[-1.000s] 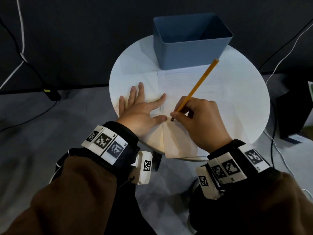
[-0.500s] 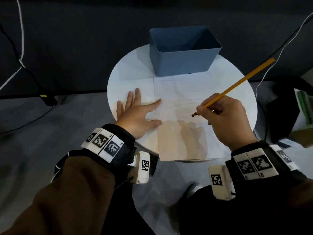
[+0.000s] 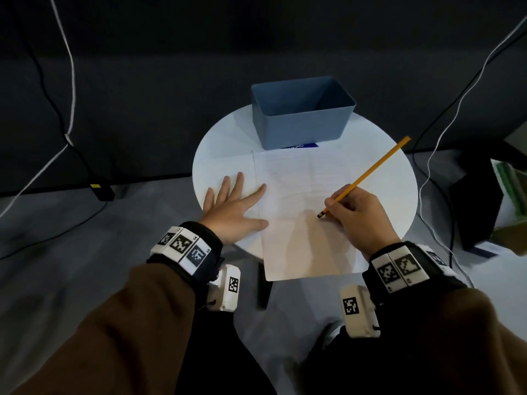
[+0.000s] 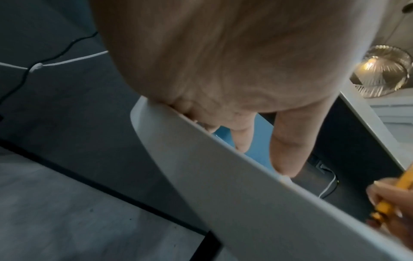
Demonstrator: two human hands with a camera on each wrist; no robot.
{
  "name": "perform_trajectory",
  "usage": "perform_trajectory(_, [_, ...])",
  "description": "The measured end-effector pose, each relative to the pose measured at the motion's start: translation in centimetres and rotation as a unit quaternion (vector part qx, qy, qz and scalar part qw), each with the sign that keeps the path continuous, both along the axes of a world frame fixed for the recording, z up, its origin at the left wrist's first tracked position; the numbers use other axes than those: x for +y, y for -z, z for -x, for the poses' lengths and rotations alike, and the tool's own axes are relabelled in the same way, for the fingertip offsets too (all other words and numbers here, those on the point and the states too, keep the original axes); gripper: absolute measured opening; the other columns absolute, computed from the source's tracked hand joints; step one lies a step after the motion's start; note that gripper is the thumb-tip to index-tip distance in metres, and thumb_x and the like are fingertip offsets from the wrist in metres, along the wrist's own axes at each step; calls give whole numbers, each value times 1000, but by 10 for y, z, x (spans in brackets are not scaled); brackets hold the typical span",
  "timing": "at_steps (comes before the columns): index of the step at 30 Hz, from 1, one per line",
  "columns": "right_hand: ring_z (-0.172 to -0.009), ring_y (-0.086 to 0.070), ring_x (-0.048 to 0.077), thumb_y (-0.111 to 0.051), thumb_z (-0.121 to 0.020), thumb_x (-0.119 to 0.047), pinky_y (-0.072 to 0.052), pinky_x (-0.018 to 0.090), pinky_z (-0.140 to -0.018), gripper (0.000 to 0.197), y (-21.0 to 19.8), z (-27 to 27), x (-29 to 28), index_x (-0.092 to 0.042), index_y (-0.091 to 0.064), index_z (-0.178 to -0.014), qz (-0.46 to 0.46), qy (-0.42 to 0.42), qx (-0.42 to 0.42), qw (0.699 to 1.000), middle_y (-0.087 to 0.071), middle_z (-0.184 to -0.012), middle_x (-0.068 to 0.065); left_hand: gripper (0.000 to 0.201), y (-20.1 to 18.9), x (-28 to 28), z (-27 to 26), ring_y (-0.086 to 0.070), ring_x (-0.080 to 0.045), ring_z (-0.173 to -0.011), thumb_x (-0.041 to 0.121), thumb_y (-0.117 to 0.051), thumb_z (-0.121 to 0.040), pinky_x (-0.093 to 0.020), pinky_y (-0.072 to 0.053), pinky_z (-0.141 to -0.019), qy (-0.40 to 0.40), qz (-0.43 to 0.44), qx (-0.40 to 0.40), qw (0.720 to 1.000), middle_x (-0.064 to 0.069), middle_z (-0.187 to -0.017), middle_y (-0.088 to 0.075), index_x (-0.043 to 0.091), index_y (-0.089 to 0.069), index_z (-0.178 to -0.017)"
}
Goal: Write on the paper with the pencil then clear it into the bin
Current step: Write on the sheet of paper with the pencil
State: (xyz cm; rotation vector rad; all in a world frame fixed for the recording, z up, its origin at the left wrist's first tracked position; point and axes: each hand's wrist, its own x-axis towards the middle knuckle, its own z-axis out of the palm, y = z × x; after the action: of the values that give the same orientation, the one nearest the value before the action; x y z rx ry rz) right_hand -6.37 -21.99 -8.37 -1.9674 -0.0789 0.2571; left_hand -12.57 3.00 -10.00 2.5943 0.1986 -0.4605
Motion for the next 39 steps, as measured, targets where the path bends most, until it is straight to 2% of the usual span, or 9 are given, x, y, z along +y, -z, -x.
perform_trajectory(4, [-79,-76,25,-66,-98,-20,-60,48,-88,14,-1,2,1,-8,-67,-92,-13,-5,23,1000,-75,-81,10,69,0,-9,-1,34,-13,-145,71,-36,-92,-44,21,-118,-12,-38,8,999,11,-160,30,61,1,-149])
perform_trajectory(6, [-80,-75,25,-65,-99,-21,-61,35,-76,15,-4,5,3,-8,-67,-92,-6,-18,29,999,-74,-80,9,70,2,-11,0,35,-14,-145,75,-33,-90,-45,21,-118,-6,-63,5,998,11,-160,32,63,5,-148])
perform_trajectory(8, [-79,-74,26,-63,-100,-20,-52,19,-59,14,-8,8,5,-8,-66,-93,-3,-31,38,999,-73,-81,10,71,3,-11,1,36,-14,-144,77,-32,-89,-45,21,-118,-2,-75,7,997,10,-159,34,65,8,-146])
perform_trajectory(12, [-72,-69,25,-62,-101,-14,-45,12,-48,12,-15,8,10,-3,-64,-95,-31,-44,59,997,-69,-82,18,71,0,-10,-1,37,-14,-143,76,-33,-90,-46,21,-118,2,-74,25,997,11,-158,36,65,9,-145])
perform_trajectory(21, [-70,-72,20,-62,-101,-17,-52,19,-60,14,-10,6,10,-4,-66,-98,-30,-52,56,997,-73,-79,11,71,1,-10,-2,37,-14,-143,76,-33,-90,-45,21,-118,-1,-78,26,997,11,-158,35,64,8,-146])
perform_trajectory(25, [-66,-69,15,-61,-101,-17,-45,12,-50,13,-11,6,9,-5,-65,-96,-28,-55,58,996,-73,-82,15,70,-2,-12,-2,37,-13,-143,72,-35,-92,-46,22,-117,-6,-66,35,997,12,-158,36,63,7,-147])
perform_trajectory(33, [-68,-70,18,-60,-102,-16,-45,13,-49,14,-13,4,9,-3,-64,-96,-33,-58,72,995,-73,-80,15,66,-15,-19,0,36,-15,-144,59,-31,-101,-49,21,-117,-39,4,60,997,10,-159,33,57,13,-149])
perform_trajectory(35, [-69,-70,20,-60,-102,-17,-46,17,-51,14,-14,4,8,-5,-65,-96,-34,-56,79,995,-74,-79,13,68,-16,-21,1,36,-14,-144,59,-31,-101,-50,21,-117,-49,14,55,997,10,-159,33,56,17,-149])
perform_trajectory(39, [-69,-69,22,-60,-101,-17,-54,36,-68,15,-10,1,4,-5,-65,-94,-53,-51,77,994,-75,-76,9,67,-18,-23,-4,37,-15,-143,61,-31,-100,-52,20,-117,-43,-8,84,995,10,-158,36,56,14,-150])
